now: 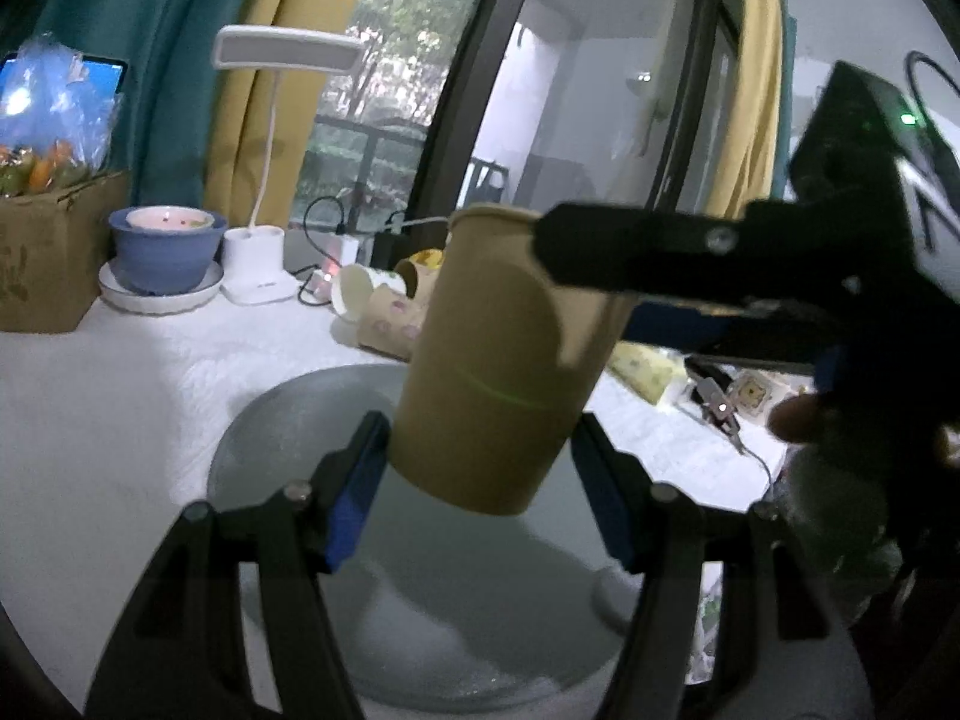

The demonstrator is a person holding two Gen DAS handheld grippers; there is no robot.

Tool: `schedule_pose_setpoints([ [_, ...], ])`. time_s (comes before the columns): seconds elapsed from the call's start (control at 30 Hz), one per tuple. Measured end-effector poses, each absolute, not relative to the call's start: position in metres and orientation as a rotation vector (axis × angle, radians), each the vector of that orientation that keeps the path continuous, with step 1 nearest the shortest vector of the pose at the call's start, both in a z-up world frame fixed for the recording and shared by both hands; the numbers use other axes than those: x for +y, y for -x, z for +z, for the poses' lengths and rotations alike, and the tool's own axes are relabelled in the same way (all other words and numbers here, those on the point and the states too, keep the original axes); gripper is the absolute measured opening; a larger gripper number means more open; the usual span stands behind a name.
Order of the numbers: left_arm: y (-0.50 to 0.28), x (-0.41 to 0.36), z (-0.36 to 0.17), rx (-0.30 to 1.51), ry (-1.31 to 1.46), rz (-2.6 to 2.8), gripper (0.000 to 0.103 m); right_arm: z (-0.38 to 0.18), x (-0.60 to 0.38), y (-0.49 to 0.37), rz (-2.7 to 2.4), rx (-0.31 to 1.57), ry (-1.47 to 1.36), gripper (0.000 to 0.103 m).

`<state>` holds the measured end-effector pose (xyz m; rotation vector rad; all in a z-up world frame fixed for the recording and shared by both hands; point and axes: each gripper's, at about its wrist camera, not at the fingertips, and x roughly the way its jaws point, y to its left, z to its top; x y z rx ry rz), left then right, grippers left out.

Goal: Flip cup upright
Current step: 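Carry the held cup over the grey mat with the left tool, then lower the cup upright onto the grey mat and open the left tool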

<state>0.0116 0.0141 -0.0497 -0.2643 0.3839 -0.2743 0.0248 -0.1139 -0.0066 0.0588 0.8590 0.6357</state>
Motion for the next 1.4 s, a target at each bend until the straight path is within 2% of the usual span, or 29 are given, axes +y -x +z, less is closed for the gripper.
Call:
schedule_pose_setpoints([
  [0.37, -0.006, 0.008, -0.055, 0.379, 0.229, -0.333, 0.064, -0.026, -0.113, -0.035, 0.673, 0.926, -0.074, 0.081],
  [0.5, -0.006, 0.006, -0.057, 0.388, 0.221, -0.343, 0.064, -0.032, -0.114, -0.037, 0.672, 0.94, -0.083, 0.068],
  [0.87, -0.01, -0.002, -0.059, 0.436, 0.188, -0.37, 0.064, -0.034, -0.126, -0.039, 0.657, 0.936, -0.097, 0.066],
  [0.9, -0.011, -0.003, -0.06, 0.443, 0.182, -0.368, 0.065, -0.035, -0.127, -0.04, 0.652, 0.935, -0.094, 0.066],
  [1.0, -0.011, -0.002, -0.062, 0.466, 0.18, -0.36, 0.076, -0.035, -0.131, -0.044, 0.636, 0.927, -0.088, 0.066],
  [1.4, -0.011, 0.031, -0.067, 0.492, 0.179, -0.238, 0.078, -0.063, -0.146, -0.07, 0.451, 0.883, 0.084, 0.066],
])
